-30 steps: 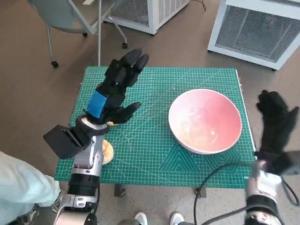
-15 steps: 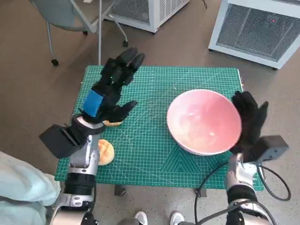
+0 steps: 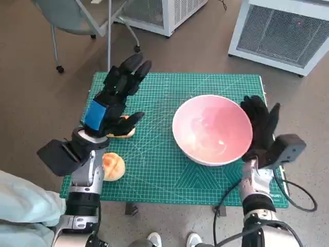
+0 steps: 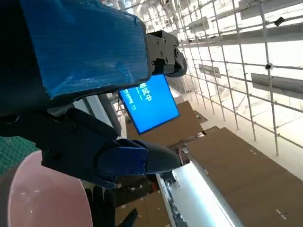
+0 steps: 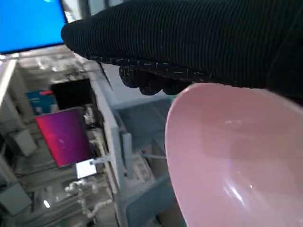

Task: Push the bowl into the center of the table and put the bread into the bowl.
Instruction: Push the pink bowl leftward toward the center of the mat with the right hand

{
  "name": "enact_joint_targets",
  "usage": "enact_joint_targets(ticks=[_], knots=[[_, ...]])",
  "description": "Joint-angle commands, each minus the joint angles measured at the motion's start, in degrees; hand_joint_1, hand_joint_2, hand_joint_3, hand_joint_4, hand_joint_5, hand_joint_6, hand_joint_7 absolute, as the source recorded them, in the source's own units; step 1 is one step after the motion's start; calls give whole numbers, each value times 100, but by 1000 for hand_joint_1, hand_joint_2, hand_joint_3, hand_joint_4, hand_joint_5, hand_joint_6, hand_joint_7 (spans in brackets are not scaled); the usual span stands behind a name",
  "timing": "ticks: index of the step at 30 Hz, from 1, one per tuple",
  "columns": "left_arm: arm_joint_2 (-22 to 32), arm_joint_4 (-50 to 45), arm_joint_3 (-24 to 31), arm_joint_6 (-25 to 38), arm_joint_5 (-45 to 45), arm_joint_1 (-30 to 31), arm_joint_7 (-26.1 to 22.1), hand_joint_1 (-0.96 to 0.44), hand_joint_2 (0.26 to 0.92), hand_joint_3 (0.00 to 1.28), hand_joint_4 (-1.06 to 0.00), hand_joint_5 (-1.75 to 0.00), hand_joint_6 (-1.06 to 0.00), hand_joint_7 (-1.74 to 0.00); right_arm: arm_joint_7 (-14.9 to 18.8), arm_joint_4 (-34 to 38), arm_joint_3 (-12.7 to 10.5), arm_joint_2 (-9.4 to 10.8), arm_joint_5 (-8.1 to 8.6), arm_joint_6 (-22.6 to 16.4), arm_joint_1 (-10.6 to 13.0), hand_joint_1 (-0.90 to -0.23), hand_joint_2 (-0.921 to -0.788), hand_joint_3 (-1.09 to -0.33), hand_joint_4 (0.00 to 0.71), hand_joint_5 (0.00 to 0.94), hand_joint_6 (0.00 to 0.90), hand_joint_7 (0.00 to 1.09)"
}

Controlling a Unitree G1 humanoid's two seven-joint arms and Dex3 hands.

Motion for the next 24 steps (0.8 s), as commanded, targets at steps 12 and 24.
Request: enact_joint_targets(ticks=[12,24], knots=[[227,-393,122,-48,183,336,205,-641,921,382,-280,-3,-161,-248,-58,220,-21,345,-37,604,-375,-580,-921,-816,-1,-1,18,243],[277,-563,137,-53,249,494,402,-635,921,380,-281,-2,-174,-222,-106,256,5,590,-93,829,-510,-584,-921,-804,0,0,43,250]])
